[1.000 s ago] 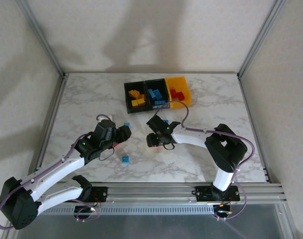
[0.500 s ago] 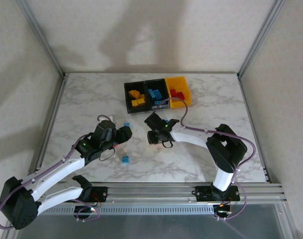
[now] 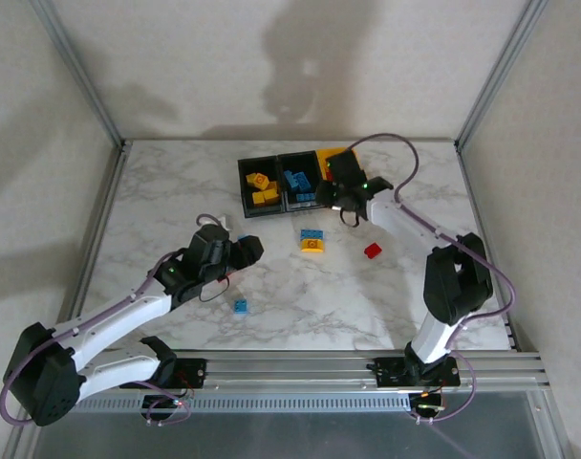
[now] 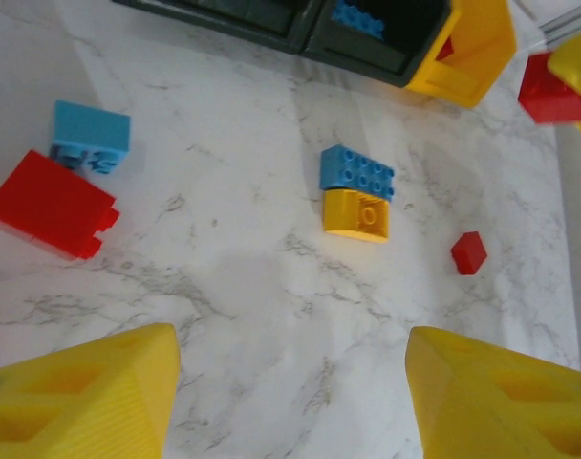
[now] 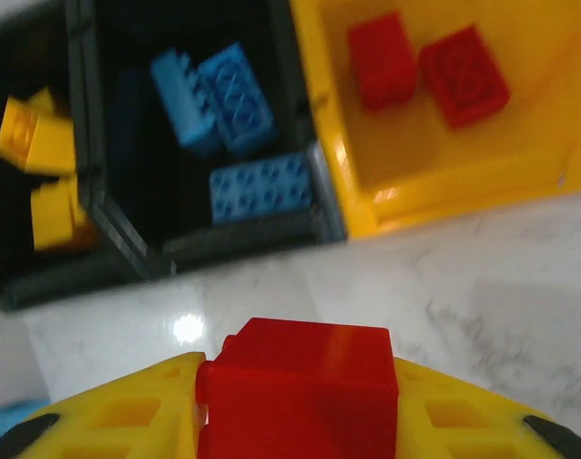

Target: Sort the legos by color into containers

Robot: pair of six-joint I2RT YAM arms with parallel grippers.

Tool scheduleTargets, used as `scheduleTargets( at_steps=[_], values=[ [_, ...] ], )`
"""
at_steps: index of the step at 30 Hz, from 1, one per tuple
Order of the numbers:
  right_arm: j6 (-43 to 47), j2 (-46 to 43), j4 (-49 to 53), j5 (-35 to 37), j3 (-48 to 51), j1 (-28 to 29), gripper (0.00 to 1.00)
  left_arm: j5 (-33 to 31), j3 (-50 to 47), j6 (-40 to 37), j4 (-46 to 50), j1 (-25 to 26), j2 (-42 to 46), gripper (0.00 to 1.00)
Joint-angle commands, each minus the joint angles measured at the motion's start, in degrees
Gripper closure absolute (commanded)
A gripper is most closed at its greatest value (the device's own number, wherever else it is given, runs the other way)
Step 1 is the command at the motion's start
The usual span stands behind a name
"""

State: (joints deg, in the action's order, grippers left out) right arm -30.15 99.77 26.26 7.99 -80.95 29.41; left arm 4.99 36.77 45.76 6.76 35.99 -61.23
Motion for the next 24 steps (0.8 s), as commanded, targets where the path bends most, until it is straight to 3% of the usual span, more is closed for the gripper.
scheduleTargets(
  at_steps=[1,6,13,24],
  values=[
    [0.9,5.3,0.9,1.1,-5.5,-3.0,0.61,0.9,2.2,0.9,-2.5,0.7,-0.7,0.36],
    [0.8,13.2,1.6,-1.3,-13.5,-7.7,0.61,0.7,2.5,1.1,-2.2,1.1,-1.3,0.36],
    [1.0,20.7,3.4,-3.0,-21.0,-10.0,0.60,0.5,2.8,1.1,-1.8,1.4,-1.8,0.36],
    [1.5,25.0,3.5,-3.8,-23.1,-10.2,0.53,-0.2,3.2,1.1,-1.3,1.6,-2.4,0.37]
  ],
)
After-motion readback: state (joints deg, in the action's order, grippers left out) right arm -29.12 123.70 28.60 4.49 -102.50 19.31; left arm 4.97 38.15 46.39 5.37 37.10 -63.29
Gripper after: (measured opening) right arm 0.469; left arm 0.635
